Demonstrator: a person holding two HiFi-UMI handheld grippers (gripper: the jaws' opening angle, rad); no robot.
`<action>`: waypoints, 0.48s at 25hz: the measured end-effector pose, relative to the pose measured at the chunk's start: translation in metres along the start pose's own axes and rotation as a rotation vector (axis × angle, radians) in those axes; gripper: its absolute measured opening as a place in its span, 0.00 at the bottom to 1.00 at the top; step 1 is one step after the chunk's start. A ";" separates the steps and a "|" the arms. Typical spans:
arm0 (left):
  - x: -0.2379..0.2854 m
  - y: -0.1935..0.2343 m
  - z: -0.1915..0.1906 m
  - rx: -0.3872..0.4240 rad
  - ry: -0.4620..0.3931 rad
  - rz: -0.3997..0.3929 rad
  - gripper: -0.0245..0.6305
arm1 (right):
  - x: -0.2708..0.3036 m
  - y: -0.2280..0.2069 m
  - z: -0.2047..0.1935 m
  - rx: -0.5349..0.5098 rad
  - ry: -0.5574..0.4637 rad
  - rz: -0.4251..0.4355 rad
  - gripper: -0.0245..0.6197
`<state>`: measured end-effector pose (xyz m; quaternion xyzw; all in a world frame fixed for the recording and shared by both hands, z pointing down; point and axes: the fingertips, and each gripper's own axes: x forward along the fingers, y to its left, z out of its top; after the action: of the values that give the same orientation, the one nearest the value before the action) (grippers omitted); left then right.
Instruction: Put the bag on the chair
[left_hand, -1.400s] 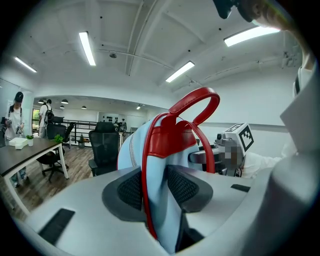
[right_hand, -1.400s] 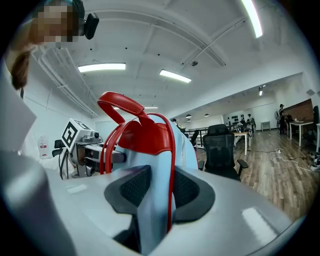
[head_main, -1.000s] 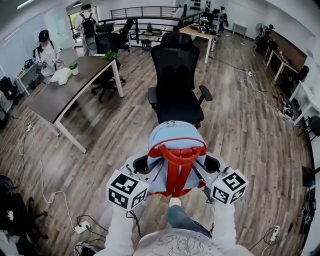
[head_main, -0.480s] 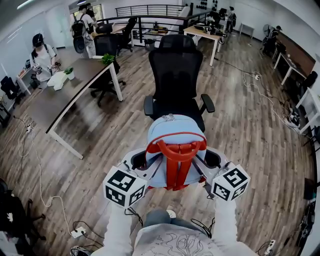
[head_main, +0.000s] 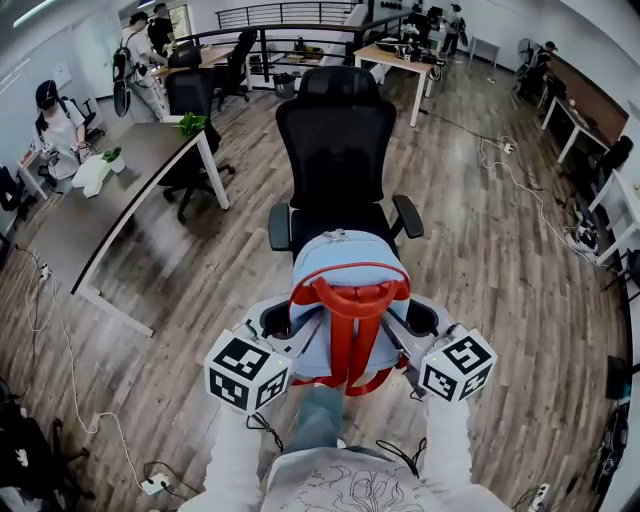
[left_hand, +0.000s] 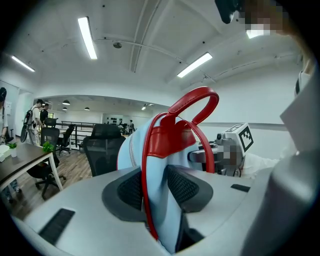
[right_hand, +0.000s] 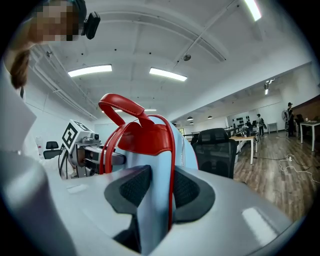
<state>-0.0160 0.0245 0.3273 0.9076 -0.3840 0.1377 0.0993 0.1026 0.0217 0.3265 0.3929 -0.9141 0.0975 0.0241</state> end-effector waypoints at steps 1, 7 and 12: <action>0.011 0.009 0.003 0.000 -0.001 -0.006 0.24 | 0.009 -0.011 0.001 0.000 0.000 -0.007 0.25; 0.085 0.072 0.029 0.003 -0.003 -0.045 0.24 | 0.073 -0.082 0.018 0.005 -0.002 -0.045 0.25; 0.139 0.130 0.056 0.009 -0.006 -0.054 0.24 | 0.132 -0.136 0.038 0.003 -0.011 -0.060 0.25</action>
<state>-0.0076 -0.1742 0.3295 0.9185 -0.3590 0.1338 0.0976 0.1114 -0.1718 0.3268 0.4206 -0.9019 0.0960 0.0214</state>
